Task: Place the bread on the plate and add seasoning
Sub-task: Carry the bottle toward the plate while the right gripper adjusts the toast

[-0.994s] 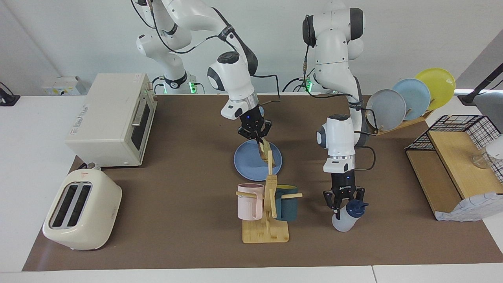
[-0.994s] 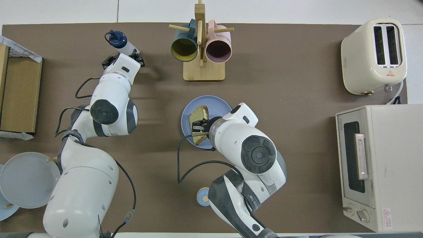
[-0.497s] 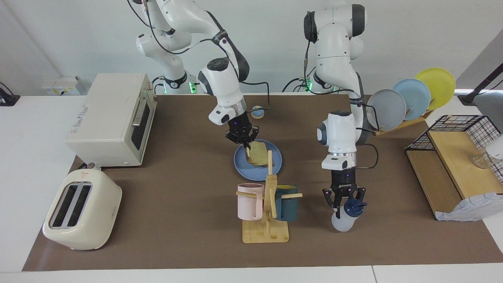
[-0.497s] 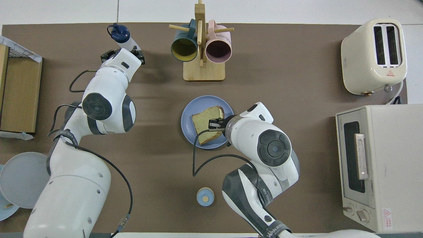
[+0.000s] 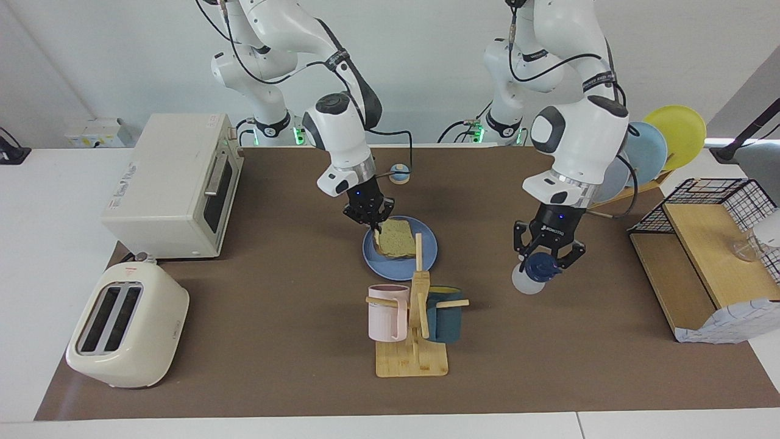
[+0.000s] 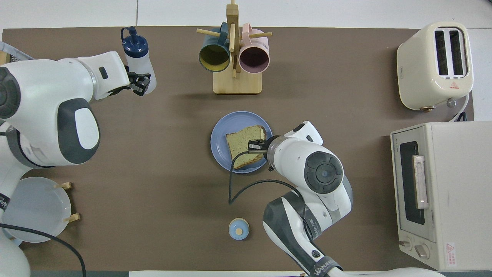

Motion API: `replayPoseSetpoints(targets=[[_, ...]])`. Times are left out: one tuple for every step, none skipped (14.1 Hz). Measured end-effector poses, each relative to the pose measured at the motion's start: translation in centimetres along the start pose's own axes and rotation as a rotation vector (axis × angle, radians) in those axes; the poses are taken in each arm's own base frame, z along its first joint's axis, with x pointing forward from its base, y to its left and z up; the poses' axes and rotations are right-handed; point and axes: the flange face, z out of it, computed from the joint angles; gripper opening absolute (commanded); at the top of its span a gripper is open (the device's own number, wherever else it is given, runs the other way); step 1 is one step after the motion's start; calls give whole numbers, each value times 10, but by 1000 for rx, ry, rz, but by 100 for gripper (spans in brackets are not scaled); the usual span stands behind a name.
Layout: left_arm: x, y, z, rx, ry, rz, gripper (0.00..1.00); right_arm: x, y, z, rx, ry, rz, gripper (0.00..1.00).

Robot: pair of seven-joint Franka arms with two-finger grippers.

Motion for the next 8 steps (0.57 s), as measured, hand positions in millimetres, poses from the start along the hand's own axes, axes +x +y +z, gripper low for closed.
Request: replayPoseSetpoints(targets=[[-6, 2, -11, -44, -27, 105, 0, 3, 4, 0, -3, 1, 8, 80], [-13, 2, -21, -78, -57, 189, 0, 4, 7, 0, -5, 2, 14, 100], [-21, 0, -31, -113, -95, 267, 0, 6, 9, 0, -5, 4, 18, 100], [-30, -2, -42, -146, -130, 338, 0, 9, 13, -1, -8, 5, 26, 100], [-37, -3, -53, -173, -152, 395, 0, 15, 18, -3, -16, 1, 38, 100], [-42, -2, -62, -197, -170, 442, 0, 20, 22, -5, -30, -15, 49, 100], [-46, 1, -69, -219, -189, 482, 0, 26, 22, -10, -40, -27, 55, 100], [-49, 6, -72, -240, -210, 514, 0, 30, 21, -16, -44, -32, 57, 100]])
